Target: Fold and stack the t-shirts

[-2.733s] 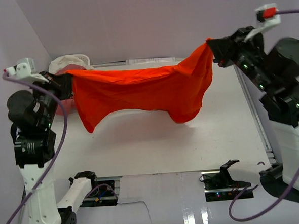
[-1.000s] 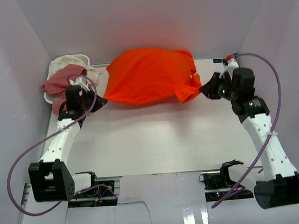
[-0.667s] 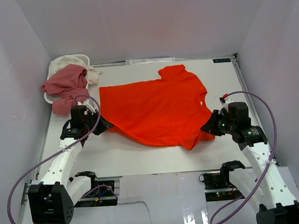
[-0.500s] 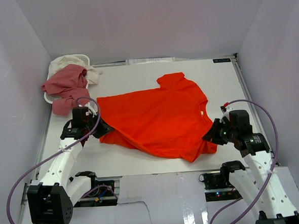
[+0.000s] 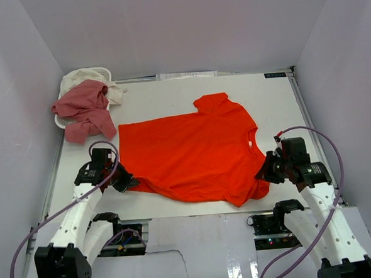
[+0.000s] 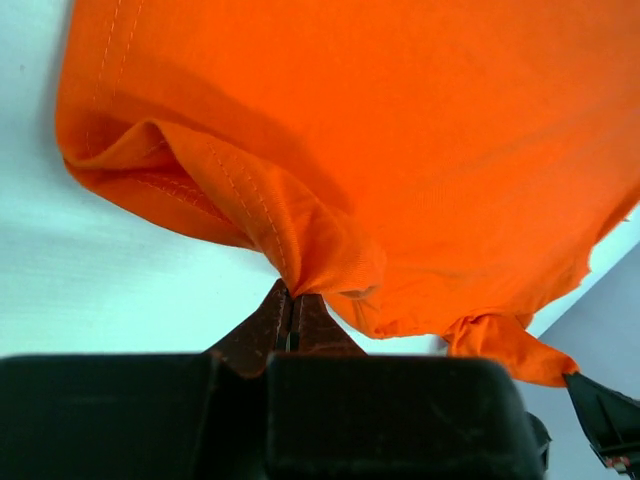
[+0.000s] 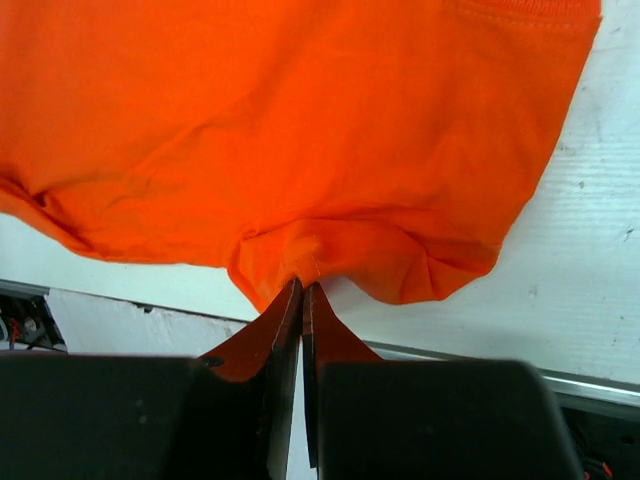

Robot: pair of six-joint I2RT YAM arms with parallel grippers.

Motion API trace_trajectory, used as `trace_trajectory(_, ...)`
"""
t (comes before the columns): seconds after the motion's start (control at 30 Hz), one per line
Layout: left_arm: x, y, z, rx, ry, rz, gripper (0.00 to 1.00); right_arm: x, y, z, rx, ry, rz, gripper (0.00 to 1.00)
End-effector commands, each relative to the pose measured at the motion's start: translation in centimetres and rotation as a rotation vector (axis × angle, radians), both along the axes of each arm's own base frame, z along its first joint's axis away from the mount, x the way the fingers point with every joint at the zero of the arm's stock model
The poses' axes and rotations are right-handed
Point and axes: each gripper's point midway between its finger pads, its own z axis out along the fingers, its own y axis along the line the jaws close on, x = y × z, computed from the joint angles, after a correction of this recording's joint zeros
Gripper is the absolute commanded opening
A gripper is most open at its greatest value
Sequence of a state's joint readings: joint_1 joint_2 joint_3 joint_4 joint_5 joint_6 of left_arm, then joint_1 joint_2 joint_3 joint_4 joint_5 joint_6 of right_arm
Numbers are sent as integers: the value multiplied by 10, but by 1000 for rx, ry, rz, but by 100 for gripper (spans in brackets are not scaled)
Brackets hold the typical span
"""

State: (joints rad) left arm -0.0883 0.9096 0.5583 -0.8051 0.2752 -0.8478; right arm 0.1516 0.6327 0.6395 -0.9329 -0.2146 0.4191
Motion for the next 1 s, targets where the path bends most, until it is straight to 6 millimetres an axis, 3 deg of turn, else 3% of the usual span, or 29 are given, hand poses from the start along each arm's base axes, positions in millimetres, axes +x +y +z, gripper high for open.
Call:
trace_trajectory(0.0,-6,3,30,-11,-65,54,0,31,-3,17,-28,-93,-13,8)
trace_trajectory(0.13,-6,11,54,28,-118,81,0,51,-4,23,-49,-112,-20,8)
trace_trajectory(0.23,-8,19,59,72,-104,95,0,63,-3,32,-57,-136,-15,8)
trace_trajectory(0.57,-31,15,35,47,-22,95,0,95,5,73,-42,-220,24,8)
trace_trajectory(0.97,-36,31,33,116,-6,177,0,130,20,87,-26,-237,108,8)
